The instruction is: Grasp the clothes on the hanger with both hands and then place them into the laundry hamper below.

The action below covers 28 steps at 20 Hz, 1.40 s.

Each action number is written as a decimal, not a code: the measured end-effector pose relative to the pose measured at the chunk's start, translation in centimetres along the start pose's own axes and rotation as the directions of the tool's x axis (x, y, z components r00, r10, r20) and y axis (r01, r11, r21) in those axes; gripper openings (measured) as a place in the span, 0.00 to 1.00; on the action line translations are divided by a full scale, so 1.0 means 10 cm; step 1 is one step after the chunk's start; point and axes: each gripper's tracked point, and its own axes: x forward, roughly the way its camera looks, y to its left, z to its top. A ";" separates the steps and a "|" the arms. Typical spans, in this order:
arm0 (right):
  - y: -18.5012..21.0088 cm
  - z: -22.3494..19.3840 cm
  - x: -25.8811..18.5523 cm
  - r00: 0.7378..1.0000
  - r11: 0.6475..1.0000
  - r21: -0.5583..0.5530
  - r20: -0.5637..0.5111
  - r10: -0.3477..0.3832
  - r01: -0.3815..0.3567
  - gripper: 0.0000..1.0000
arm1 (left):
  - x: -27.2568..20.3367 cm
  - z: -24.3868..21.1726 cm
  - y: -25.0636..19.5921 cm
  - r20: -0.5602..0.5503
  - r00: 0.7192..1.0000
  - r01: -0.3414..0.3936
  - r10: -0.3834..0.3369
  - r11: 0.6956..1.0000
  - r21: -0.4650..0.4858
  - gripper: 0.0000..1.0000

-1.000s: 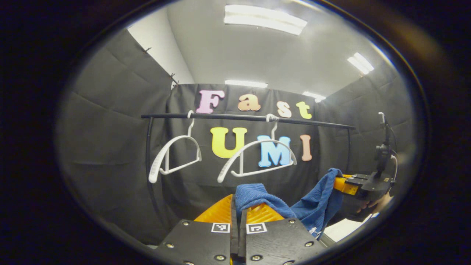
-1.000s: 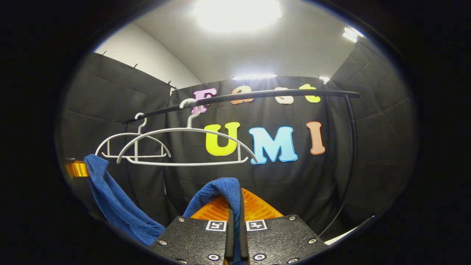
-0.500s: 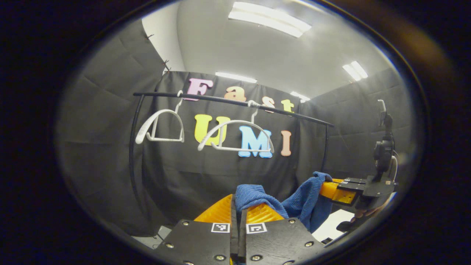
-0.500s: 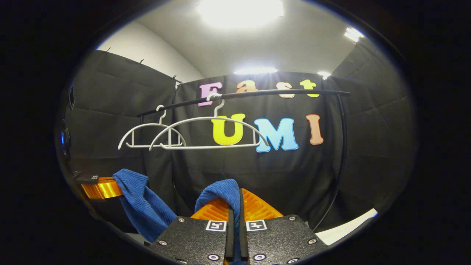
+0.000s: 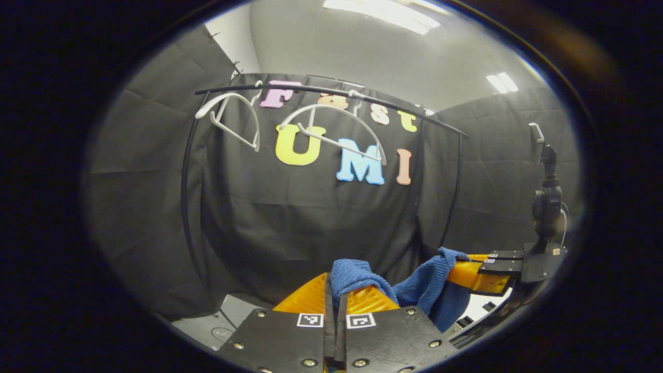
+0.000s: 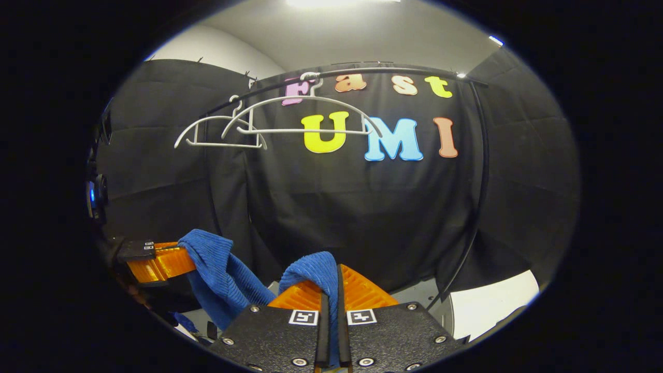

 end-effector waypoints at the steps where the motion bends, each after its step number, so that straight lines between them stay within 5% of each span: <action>1: 0.00 -0.13 0.01 1.000 1.000 0.003 -0.025 0.001 -0.001 0.06 | 0.01 -0.11 0.00 -0.018 1.000 -0.002 0.002 1.000 0.005 0.05; 13: -0.05 -1.34 0.11 0.963 1.000 -0.028 -0.268 0.004 -0.012 0.08 | 0.16 -1.24 0.09 -0.242 0.969 -0.048 0.054 0.998 0.027 0.01; 23: -0.05 -1.99 -0.05 0.906 0.999 -0.036 -0.424 -0.002 -0.015 0.17 | -0.07 -2.26 0.29 -0.452 0.886 -0.078 0.103 0.994 0.073 0.03; 25: -0.06 -2.05 -0.08 0.899 0.999 -0.034 -0.439 -0.008 -0.007 0.24 | -0.12 -2.39 0.29 -0.484 0.869 -0.085 0.105 0.994 0.063 0.07; 26: -0.08 -2.04 -0.10 0.899 0.999 -0.034 -0.437 -0.013 -0.002 0.24 | -0.16 -2.43 0.28 -0.495 0.863 -0.085 0.100 0.995 0.052 0.15; 27: -0.07 -2.04 -0.12 0.899 0.999 -0.035 -0.438 -0.017 0.002 0.38 | -0.18 -2.42 0.27 -0.495 0.863 -0.088 0.103 0.995 0.055 0.24; 28: -0.06 -1.99 -0.14 0.905 1.000 -0.028 -0.426 -0.013 0.002 0.46 | -0.22 -2.36 0.27 -0.489 0.865 -0.090 0.110 0.994 0.065 0.43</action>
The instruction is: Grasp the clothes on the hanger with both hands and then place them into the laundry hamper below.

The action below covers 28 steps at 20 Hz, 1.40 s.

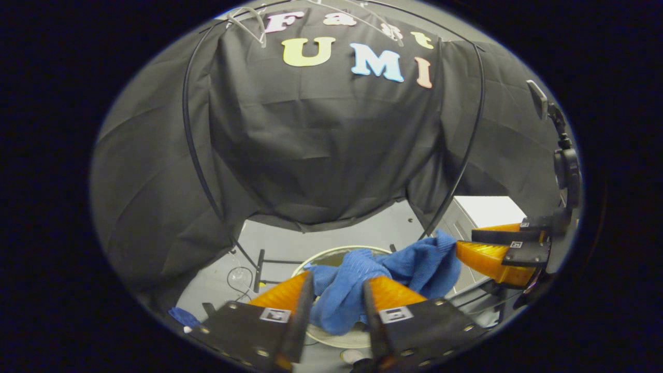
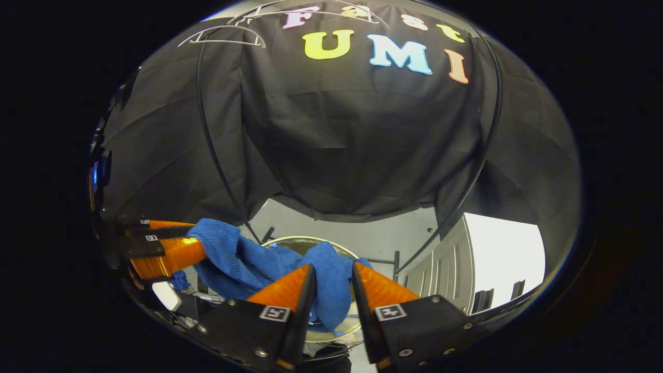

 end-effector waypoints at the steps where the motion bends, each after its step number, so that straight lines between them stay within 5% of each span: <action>1: 0.01 0.03 -0.02 1.000 1.000 0.003 0.012 0.000 0.000 0.63 | -0.03 0.10 0.02 0.034 0.999 -0.008 0.007 1.000 0.009 0.62; 2: 0.01 0.07 -0.05 1.000 1.000 -0.001 0.021 -0.004 0.004 0.73 | -0.07 0.22 0.02 0.068 0.998 -0.010 0.009 1.000 0.018 0.81; 3: 0.09 0.07 -0.07 0.999 1.000 -0.006 0.030 -0.010 0.011 0.87 | -0.13 0.34 0.02 0.099 0.995 -0.011 0.008 1.000 0.026 0.88; 5: 0.09 0.16 -0.19 0.998 1.000 -0.011 0.062 -0.023 0.024 0.95 | -0.25 0.62 0.02 0.155 0.988 -0.008 0.002 0.999 0.038 0.89; 12: -0.07 0.94 -0.75 0.963 0.997 0.026 0.259 -0.072 0.068 0.95 | -0.87 1.67 -0.08 0.378 0.926 -0.020 -0.014 0.996 0.084 0.95; 23: -0.73 1.98 -2.19 0.793 0.985 0.078 0.585 -0.168 0.151 0.93 | -2.11 2.67 -0.40 0.626 0.779 -0.073 0.031 0.997 0.040 0.94; 28: -0.93 2.07 -2.58 0.753 0.980 0.132 0.628 -0.198 0.148 0.93 | -2.48 2.80 -0.46 0.663 0.744 -0.135 0.078 0.990 0.035 0.94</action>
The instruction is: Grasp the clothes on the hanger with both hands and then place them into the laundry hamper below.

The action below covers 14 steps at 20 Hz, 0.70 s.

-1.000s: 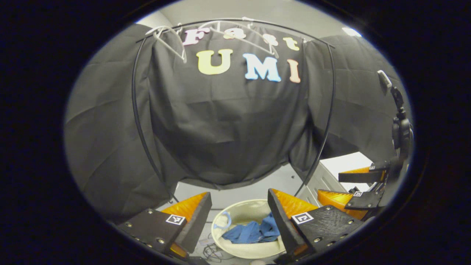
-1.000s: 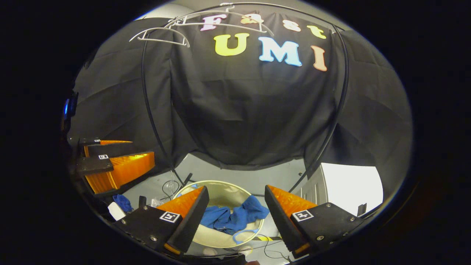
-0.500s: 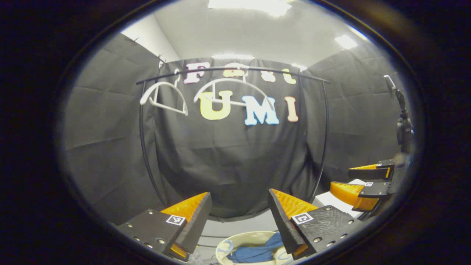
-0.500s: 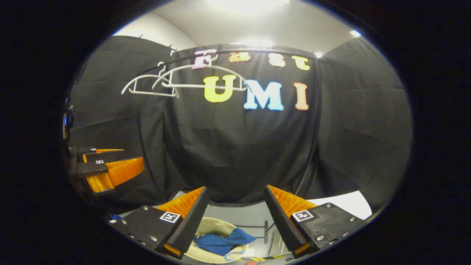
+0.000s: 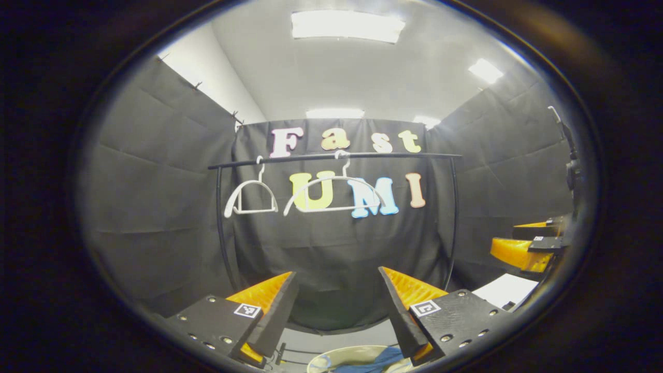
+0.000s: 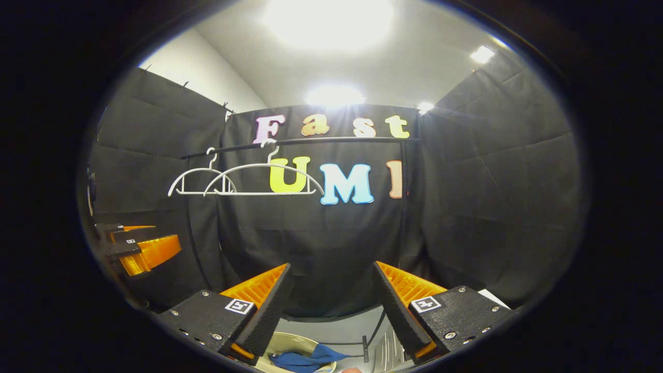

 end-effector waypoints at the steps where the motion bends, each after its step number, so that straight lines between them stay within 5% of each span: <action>1: -0.05 0.04 -0.03 1.000 1.000 0.006 0.010 -0.006 0.006 0.93 | -0.04 0.03 0.00 0.004 1.000 -0.008 0.008 1.000 0.001 0.94; 2: -0.11 0.06 -0.05 1.000 1.000 0.006 0.019 -0.015 0.015 0.94 | -0.08 0.07 -0.02 0.007 1.000 -0.014 0.014 1.000 0.001 0.82; 14: -0.42 0.23 -0.14 0.996 0.999 0.008 0.070 -0.054 0.053 0.94 | -0.09 0.25 -0.12 0.042 0.998 -0.050 0.050 0.999 0.005 0.82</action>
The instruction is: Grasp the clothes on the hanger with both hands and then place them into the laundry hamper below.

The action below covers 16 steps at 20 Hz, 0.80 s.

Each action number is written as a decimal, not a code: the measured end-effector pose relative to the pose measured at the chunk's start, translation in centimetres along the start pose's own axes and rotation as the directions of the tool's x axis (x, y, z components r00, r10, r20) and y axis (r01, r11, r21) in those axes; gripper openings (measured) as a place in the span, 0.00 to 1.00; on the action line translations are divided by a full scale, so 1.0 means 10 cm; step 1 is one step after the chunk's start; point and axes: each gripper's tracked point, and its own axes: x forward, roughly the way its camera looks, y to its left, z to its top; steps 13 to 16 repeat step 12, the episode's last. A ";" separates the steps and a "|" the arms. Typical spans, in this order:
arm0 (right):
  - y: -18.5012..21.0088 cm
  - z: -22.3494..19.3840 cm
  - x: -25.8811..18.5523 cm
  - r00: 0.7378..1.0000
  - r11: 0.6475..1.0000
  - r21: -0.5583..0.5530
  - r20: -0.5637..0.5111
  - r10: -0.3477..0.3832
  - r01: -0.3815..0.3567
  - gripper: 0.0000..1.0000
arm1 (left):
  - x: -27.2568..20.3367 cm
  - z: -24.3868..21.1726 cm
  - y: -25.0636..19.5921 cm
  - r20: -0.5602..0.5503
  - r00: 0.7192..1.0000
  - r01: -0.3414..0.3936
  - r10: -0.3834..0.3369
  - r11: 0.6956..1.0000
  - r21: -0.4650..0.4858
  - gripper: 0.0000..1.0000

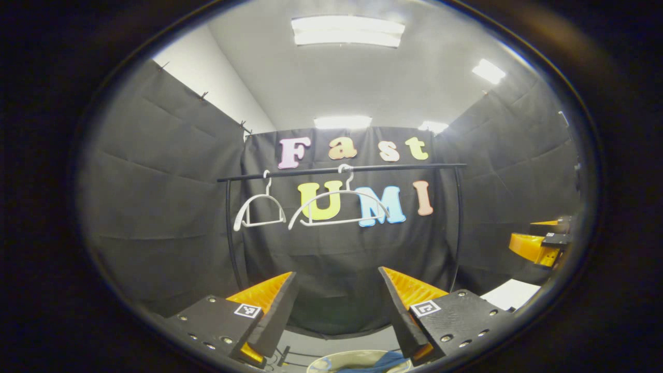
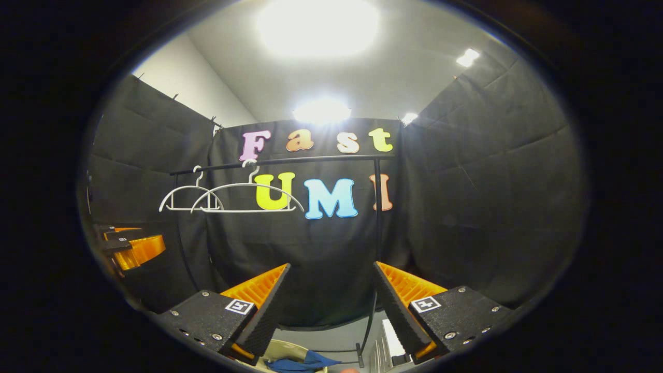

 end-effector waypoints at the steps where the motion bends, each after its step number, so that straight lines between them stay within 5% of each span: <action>1: 0.00 0.00 0.01 1.000 1.000 -0.001 0.000 0.001 -0.001 0.94 | 0.02 0.02 0.00 0.003 1.000 0.000 0.000 1.000 0.001 0.82; 5: 0.00 0.06 0.05 1.000 1.000 -0.005 0.009 -0.001 0.001 0.94 | 0.07 0.07 -0.02 0.017 1.000 0.003 -0.003 1.000 0.008 0.88; 6: 0.01 0.07 0.07 1.000 1.000 -0.005 0.012 -0.002 0.002 0.94 | 0.07 0.07 -0.02 0.018 1.000 0.004 -0.004 1.000 0.010 0.82; 16: 0.07 0.08 0.07 1.000 1.000 -0.006 0.012 -0.002 0.002 0.94 | 0.08 0.06 0.06 0.018 1.000 0.003 -0.003 1.000 0.003 0.82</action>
